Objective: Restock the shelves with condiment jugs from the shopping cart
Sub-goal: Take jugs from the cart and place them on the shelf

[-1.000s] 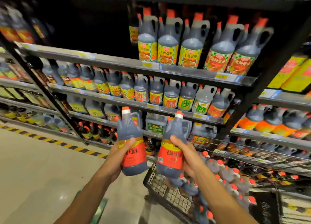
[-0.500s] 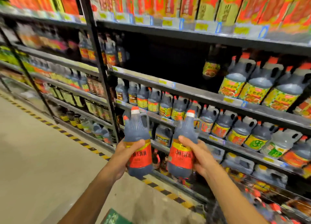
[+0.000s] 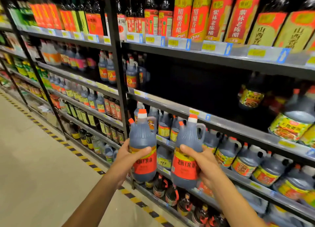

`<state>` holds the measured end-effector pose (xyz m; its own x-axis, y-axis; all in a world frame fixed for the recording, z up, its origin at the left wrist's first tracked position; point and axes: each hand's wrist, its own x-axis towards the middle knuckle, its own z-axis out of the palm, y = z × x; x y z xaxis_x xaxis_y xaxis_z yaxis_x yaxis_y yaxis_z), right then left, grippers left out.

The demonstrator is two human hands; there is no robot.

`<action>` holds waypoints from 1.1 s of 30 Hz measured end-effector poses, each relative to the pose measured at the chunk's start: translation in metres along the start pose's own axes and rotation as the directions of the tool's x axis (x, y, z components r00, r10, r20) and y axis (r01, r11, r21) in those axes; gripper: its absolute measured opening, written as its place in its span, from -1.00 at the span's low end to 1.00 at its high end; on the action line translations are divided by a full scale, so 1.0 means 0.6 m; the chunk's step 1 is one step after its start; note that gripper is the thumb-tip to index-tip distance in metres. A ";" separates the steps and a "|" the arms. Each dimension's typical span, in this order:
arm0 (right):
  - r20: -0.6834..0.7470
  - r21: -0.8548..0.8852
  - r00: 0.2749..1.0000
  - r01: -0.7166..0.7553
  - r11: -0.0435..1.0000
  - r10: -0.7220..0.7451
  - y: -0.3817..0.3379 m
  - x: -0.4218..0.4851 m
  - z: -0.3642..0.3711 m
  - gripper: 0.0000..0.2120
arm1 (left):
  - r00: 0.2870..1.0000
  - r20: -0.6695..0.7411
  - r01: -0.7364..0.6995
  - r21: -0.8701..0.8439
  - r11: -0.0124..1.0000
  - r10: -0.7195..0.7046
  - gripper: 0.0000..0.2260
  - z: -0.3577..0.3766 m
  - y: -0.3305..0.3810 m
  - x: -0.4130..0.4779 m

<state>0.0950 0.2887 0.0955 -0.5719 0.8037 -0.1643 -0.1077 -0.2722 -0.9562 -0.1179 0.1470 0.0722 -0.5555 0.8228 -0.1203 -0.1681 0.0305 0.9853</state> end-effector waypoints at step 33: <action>-0.399 0.124 0.901 0.238 0.963 -0.172 -0.110 0.387 0.298 -0.49 | 0.730 0.447 -0.640 0.182 0.747 0.517 -0.48 -0.125 0.278 0.568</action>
<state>-0.1762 0.3988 0.1638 -0.1720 0.9818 -0.0807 -0.3409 -0.1361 -0.9302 -0.3965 0.3899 0.1867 -0.1282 0.8704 0.4754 0.3781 -0.4003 0.8348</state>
